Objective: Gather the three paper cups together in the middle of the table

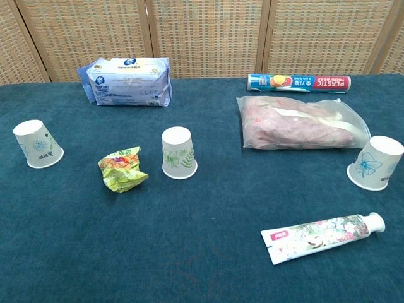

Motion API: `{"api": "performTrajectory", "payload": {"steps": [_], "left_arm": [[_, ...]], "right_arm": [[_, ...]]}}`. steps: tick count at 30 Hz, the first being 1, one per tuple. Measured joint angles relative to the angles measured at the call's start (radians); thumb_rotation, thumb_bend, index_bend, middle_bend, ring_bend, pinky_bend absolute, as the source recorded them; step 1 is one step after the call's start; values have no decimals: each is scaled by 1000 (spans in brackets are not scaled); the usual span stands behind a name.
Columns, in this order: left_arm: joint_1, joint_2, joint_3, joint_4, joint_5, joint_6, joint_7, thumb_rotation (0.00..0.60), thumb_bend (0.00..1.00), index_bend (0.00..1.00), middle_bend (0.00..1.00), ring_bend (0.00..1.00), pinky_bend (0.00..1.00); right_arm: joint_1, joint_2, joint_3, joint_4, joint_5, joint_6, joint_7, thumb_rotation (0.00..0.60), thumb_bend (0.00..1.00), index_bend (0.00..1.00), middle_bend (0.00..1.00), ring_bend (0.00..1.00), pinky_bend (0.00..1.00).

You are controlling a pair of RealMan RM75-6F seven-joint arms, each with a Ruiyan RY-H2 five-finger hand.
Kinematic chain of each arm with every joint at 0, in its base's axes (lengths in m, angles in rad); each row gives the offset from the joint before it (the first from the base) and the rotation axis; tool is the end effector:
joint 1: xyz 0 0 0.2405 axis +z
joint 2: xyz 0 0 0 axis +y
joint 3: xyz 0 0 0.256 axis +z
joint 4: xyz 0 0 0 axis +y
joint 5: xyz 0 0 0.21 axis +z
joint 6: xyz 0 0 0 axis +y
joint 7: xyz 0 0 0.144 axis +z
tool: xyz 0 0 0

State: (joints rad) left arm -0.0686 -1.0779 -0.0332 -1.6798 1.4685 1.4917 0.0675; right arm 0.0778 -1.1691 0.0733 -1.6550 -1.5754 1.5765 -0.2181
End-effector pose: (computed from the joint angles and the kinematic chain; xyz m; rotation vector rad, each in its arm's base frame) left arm -0.3087 0.1716 0.1661 -1.3711 -0.9029 -0.8422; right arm -0.2827 -0.1814 0.1519 1.4065 -0.6978 0.9147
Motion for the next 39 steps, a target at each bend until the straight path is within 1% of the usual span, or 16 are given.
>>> {"api": "performTrajectory", "payload": {"steps": [8,12,15,17,19,20,21,24,25,27,31,34,39], "left_arm": [[1,-4,-1,-2,-3,-1,9,600,225,0,0,0,0],[-7,-3,-3,3,-7,-18,1,600,225,0,0,0,0],[-41,-2,-22,27,-26,-70,-11,600,228,0,0,0,0],[-77,-2,-41,50,-44,-124,-21,600,230,0,0,0,8],[-122,-4,-63,81,-58,-179,-36,600,231,0,0,0,70],[-142,-7,-72,99,-61,-200,-45,600,231,0,0,4,126],[-162,-11,-80,119,-63,-221,-55,600,231,0,3,20,177],[-231,-35,-102,201,-64,-301,-91,600,231,6,57,91,249],[-262,-49,-109,239,-66,-340,-107,600,231,14,75,102,255],[-308,-78,-119,300,-69,-399,-129,600,232,60,116,119,262],[-408,-162,-132,431,-87,-528,-153,600,231,122,159,140,275],[-456,-214,-134,480,-104,-587,-156,600,231,135,167,143,277],[-490,-268,-133,525,-134,-623,-146,600,231,193,176,169,311]], "right_arm": [[-1,-6,1,4,4,-4,-5,600,0,0,0,0,0],[-1,-7,5,2,9,-2,-3,600,0,0,0,0,0],[-3,-4,8,2,14,-1,-3,600,0,0,0,0,0],[-3,-3,9,2,18,-5,-6,600,0,0,0,0,0],[-2,-4,10,3,22,-9,-8,600,0,0,0,0,0],[-1,-4,10,3,24,-11,-10,600,0,0,0,0,0],[0,-5,11,3,25,-13,-11,600,0,0,0,0,0],[3,-8,14,6,34,-20,-20,600,0,0,0,0,0],[4,-10,16,8,39,-23,-23,600,0,0,0,0,0],[6,-12,18,11,46,-28,-26,600,0,0,0,0,0],[9,-15,25,20,65,-38,-27,600,0,0,0,0,0],[10,-16,27,23,76,-44,-30,600,0,0,0,0,0],[10,-15,27,22,78,-46,-34,600,0,0,0,0,0]]}}
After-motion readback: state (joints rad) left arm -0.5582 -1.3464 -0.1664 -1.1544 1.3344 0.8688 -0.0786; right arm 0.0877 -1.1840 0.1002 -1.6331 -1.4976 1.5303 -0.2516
